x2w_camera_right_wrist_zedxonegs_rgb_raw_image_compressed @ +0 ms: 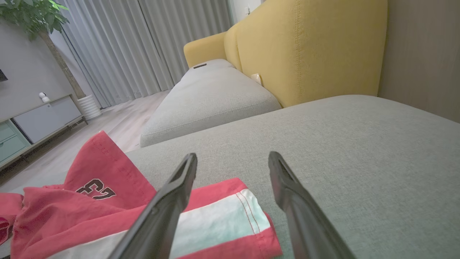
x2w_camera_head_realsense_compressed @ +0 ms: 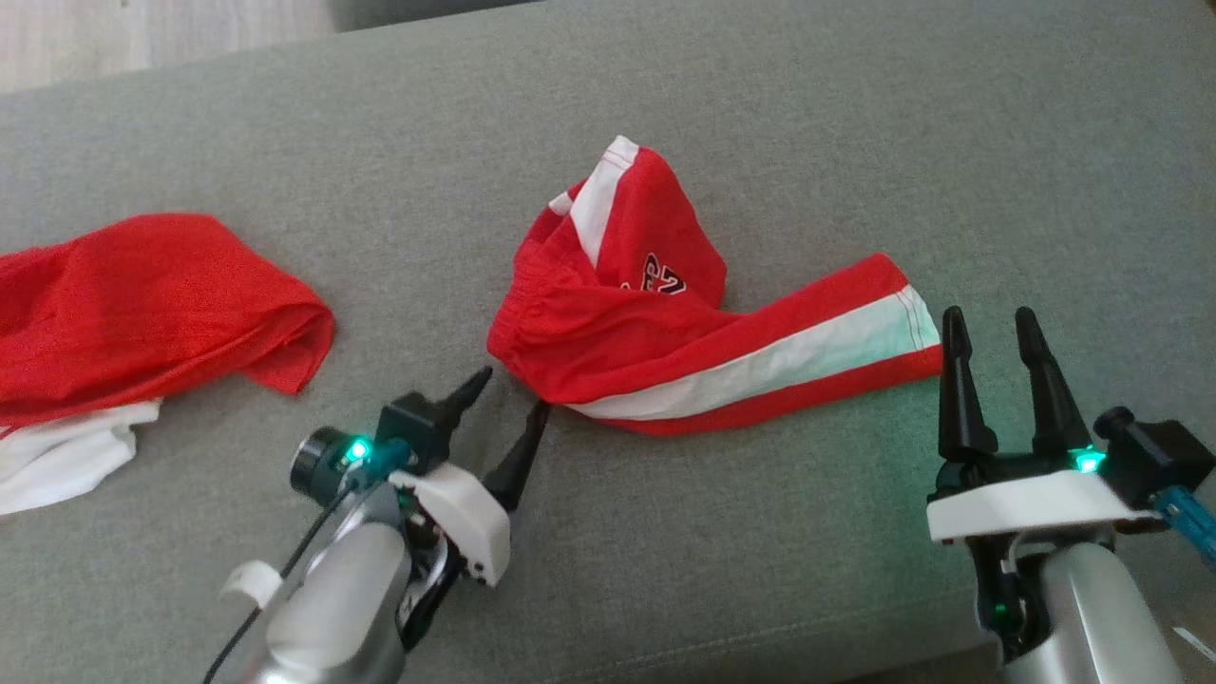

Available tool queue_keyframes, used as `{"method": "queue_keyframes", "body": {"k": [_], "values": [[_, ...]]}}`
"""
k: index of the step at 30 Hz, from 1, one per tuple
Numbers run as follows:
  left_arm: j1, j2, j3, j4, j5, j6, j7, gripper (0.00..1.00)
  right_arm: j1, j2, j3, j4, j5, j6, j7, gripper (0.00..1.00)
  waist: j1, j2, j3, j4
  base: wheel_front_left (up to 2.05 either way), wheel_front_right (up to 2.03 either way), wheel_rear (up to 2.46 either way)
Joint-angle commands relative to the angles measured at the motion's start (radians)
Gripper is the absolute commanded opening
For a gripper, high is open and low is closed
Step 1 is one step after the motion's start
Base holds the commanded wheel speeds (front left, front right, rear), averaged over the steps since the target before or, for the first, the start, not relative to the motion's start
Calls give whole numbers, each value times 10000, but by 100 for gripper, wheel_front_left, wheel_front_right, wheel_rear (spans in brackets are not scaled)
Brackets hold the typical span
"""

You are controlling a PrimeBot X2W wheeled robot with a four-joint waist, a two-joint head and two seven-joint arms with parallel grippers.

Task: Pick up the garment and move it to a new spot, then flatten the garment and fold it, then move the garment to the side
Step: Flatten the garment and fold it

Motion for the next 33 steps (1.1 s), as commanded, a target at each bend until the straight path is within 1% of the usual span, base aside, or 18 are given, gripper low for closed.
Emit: {"method": "queue_keyframes", "body": {"k": [1, 5, 11, 15, 20, 24, 29, 33], "values": [[-419, 101, 328, -224, 46, -56, -55, 100, -274, -49, 246, -359, 31, -7, -135, 100, 0, 0, 59, -56, 0, 0, 0], [-666, -1, 441, -565, -15, -56, -55, 100, -303, -49, 209, -398, 59, -7, -135, 100, 0, 0, 152, -96, 0, 0, 0], [-591, 137, 455, -1659, -58, -57, -55, 100, -317, -49, 151, -388, 85, -7, -135, 100, 0, 0, 178, -44, 0, 0, 0], [-485, 191, 448, -1935, -80, -57, -55, 100, -351, -49, 211, -328, 117, -7, -135, 100, 0, 0, 161, -11, 0, 0, 0], [-636, 234, 350, -1757, -48, -57, -55, 100, -426, -49, 397, -282, 155, -7, -135, 100, 0, 0, 224, -119, 0, 0, 0], [-871, 286, 343, -1313, 30, -57, -55, 100, -458, -49, 477, -247, 190, -7, -135, 100, 0, 0, 288, -248, 0, 0, 0], [-1135, 274, 569, -773, 114, -57, -55, 100, -458, -49, 499, -230, 241, -7, -135, 100, 0, 0, 323, -355, 0, 0, 0], [-1216, 228, 621, -647, 112, -57, -55, 100, -449, -49, 506, -222, 264, -7, -135, 100, 0, 0, 321, -378, 0, 0, 0]]}}
